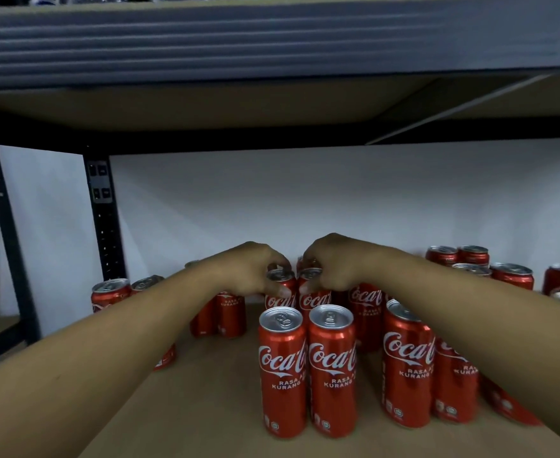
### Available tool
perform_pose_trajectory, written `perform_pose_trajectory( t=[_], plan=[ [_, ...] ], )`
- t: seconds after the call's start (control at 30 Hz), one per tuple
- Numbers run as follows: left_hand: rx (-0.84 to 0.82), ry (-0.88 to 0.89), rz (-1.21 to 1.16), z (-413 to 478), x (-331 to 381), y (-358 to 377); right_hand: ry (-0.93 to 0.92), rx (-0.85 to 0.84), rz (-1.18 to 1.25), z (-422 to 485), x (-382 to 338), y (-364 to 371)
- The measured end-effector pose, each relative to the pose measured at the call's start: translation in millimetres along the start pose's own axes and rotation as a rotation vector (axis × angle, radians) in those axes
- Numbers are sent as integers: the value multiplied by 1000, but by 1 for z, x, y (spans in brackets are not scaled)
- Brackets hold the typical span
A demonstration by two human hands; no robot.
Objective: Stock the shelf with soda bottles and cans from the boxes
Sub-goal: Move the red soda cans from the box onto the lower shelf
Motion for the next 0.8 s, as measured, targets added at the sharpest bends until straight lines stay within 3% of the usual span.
perform_pose_trajectory(
  t=[0.27,0.43,0.8],
  plan=[
    [79,-85,5,-20,16,-12,-13,95,-11,-43,15,-21],
    [171,-53,27,-53,59,-31,10,146,8,-107,37,-41],
    [193,34,181,-122,171,-40,103,178,51,-258,56,-50]
  ],
)
Point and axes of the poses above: each hand's wrist, its own z-axis towards the middle knuckle, its own y-axis out of the palm, x = y × z, the point moved 5 cm from there along z, towards the middle knuckle, and after that the axes turned 15 degrees about y, right-handed, at the moved point
